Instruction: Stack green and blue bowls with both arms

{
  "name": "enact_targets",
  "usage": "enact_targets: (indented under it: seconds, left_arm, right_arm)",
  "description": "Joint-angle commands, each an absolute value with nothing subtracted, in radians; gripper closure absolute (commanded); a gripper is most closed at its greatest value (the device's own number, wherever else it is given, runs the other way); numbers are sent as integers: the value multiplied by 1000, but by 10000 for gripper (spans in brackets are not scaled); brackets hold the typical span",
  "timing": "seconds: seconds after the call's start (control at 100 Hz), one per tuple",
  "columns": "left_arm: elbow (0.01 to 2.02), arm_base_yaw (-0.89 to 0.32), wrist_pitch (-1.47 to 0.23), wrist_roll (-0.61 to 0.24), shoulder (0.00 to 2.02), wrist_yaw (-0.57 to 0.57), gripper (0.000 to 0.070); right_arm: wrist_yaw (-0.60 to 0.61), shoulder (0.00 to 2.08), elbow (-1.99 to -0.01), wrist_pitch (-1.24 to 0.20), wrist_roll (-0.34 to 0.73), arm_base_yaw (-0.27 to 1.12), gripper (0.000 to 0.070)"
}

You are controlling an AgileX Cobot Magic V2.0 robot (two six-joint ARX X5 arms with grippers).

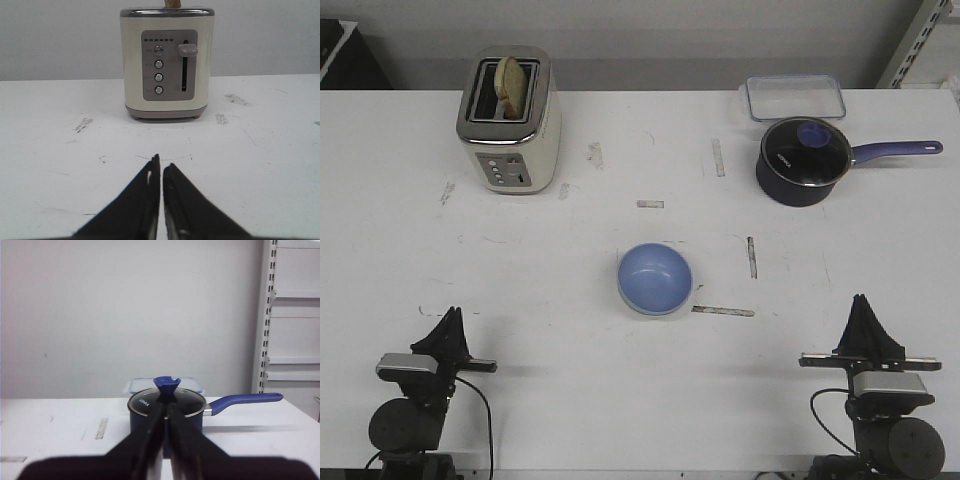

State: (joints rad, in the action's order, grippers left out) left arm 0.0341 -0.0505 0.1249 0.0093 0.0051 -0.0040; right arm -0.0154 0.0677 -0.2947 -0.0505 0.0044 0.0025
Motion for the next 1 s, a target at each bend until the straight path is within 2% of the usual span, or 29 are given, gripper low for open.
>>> enact_targets:
  seconds: [0.0,0.47,0.58,0.99]
  left_arm:
    - [12,-50,142,14,3,-8,699]
    - [12,-50,143,14,3,-7,699]
    - [12,-50,143,14,3,-7,699]
    - [12,-50,142,14,3,-7,698]
  right_arm:
    - [-14,52,-257,-47,2,14,700]
    - [-7,1,-59,-36,7,60,700]
    - [-7,1,-12,42,9,59,700]
    - [-7,1,-12,53,10,58,700]
